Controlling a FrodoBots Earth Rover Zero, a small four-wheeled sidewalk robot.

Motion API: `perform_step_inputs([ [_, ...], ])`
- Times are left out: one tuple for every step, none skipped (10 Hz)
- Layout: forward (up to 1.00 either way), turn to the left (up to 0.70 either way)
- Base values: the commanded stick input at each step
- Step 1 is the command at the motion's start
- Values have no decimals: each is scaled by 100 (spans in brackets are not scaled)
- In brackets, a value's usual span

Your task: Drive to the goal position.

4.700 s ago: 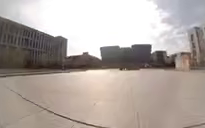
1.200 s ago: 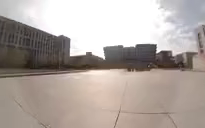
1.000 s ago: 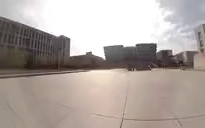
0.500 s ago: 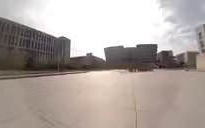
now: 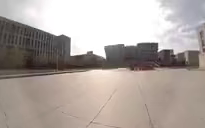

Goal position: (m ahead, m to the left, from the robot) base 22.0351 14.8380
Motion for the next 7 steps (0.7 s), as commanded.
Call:
perform_step_inputs([
  [100, 0],
  [100, 0],
  [100, 0],
  [100, -3],
  [100, -34],
  [100, -35],
  [100, -35],
])
